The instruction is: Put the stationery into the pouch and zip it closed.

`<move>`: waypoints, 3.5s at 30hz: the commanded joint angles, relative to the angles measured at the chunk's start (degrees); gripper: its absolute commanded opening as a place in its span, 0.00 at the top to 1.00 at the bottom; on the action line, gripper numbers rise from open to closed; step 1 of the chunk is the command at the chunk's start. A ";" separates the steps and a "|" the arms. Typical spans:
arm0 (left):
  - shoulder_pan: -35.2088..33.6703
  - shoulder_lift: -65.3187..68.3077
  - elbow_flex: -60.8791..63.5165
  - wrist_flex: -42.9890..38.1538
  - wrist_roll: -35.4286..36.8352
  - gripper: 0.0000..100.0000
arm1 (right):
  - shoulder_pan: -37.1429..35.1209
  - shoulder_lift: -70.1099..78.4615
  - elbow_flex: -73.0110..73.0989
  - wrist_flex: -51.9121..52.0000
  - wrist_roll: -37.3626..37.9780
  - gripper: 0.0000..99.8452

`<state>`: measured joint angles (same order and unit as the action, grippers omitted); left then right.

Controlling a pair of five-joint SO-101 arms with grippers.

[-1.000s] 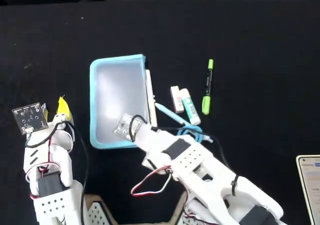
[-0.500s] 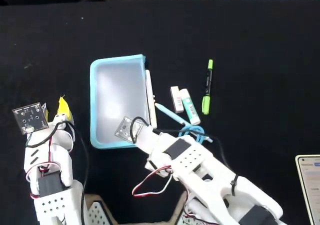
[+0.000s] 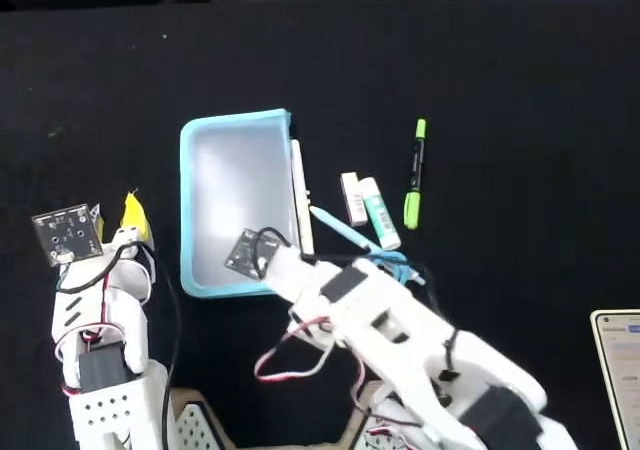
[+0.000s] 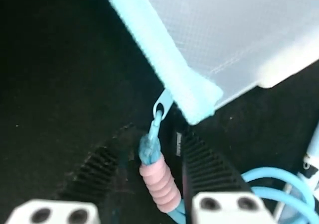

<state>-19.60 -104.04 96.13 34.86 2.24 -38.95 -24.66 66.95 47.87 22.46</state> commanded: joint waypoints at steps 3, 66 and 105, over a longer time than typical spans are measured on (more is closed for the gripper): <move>0.92 -0.44 1.19 -0.79 0.18 0.84 | 0.79 4.18 -3.91 1.93 0.35 0.99; 23.96 -0.44 0.66 6.07 3.25 0.81 | -8.35 -43.56 1.01 -30.68 -16.62 0.99; 25.27 -0.44 0.92 6.95 -1.32 0.81 | -8.00 -43.03 6.73 -34.64 -7.21 0.99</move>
<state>4.22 -104.04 95.78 44.26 -3.21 -47.47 -68.00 75.38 14.99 12.09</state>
